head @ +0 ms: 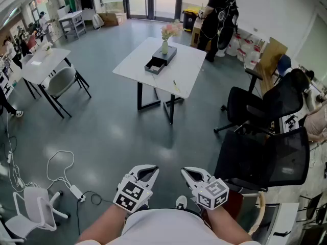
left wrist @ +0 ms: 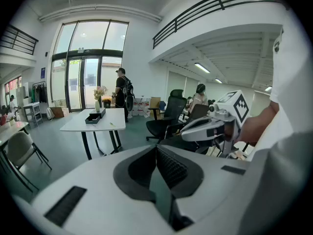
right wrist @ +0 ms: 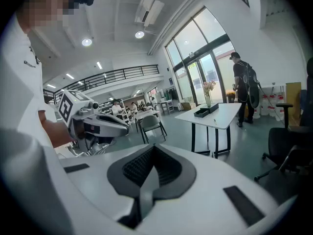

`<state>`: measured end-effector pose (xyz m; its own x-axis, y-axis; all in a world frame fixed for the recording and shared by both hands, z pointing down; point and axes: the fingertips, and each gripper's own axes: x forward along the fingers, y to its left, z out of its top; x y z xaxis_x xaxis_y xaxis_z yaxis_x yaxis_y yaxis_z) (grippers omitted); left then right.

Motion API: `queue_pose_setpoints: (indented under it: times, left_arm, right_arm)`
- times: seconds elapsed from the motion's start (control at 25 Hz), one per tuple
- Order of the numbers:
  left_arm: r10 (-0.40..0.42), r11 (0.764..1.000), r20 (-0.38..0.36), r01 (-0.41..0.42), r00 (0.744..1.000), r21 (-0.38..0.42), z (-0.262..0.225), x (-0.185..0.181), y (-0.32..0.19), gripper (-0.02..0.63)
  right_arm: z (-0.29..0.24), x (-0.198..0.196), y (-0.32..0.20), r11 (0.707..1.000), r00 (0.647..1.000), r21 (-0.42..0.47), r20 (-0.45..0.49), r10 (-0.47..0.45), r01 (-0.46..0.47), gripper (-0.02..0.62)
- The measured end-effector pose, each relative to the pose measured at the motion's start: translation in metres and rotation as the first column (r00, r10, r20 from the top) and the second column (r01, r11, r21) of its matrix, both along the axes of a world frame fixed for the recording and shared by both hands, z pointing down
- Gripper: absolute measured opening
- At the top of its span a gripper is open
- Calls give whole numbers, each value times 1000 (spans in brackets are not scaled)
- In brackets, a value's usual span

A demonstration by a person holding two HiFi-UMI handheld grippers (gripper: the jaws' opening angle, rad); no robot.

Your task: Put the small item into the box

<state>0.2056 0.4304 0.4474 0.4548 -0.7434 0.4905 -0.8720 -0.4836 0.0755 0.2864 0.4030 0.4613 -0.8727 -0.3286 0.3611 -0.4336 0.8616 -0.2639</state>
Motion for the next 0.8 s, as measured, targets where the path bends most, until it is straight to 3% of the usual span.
queue_pose_setpoints:
  times: [0.2,0.8]
  left_arm:
    - [-17,1000,-48,17,999,-4,-3,1,-2,17]
    - [-73,997,-66,70,995,-37,5,27,-15,17]
  right_arm:
    - [1,1,0,1000,1000,0,3,-2,2,15]
    - [-2,33,-15,999,998,-35,57,13,-11,15]
